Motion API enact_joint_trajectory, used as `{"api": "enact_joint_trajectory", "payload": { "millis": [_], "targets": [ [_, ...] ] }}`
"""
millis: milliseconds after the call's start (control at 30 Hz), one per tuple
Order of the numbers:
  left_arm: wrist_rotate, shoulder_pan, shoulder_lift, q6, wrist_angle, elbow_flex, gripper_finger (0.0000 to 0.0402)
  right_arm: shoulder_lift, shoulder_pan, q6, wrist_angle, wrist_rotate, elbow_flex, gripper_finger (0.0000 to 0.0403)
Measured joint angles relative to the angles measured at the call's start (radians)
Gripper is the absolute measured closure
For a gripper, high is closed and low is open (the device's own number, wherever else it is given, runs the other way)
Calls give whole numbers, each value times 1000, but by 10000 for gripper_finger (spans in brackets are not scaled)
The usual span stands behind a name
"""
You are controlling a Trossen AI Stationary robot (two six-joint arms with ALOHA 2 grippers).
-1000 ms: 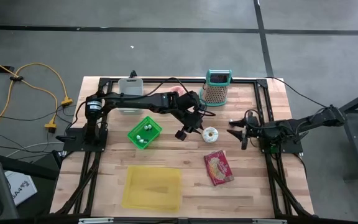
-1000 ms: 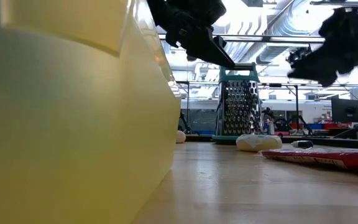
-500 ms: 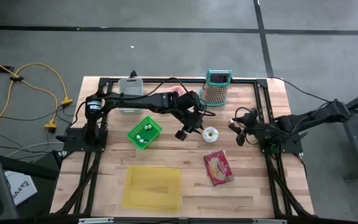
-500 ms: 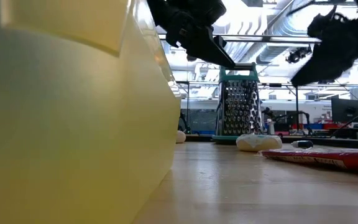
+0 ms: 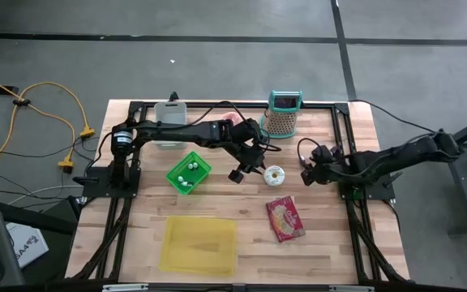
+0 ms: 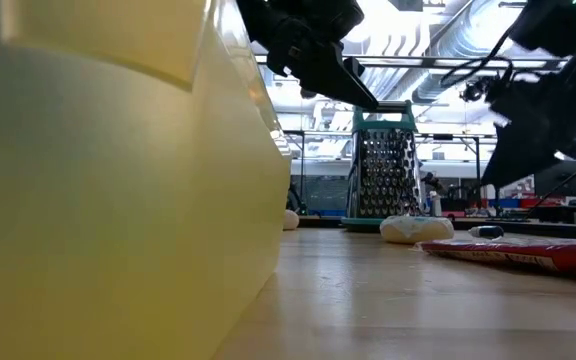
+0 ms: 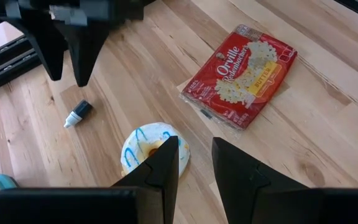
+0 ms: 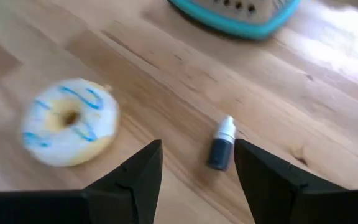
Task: Pick & Place Food Item
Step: Put the black bottle into the green basket
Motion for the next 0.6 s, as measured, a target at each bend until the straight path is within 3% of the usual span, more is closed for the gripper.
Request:
{"api": "enact_joint_trajectory", "payload": {
  "millis": [333,600],
  "targets": [
    [0,0,0,-1,0,0,311,197,-116,-2,7,-77,0,215],
    [0,0,0,-3,0,0,311,267,-147,-6,37,-121,1,215]
  ]
}}
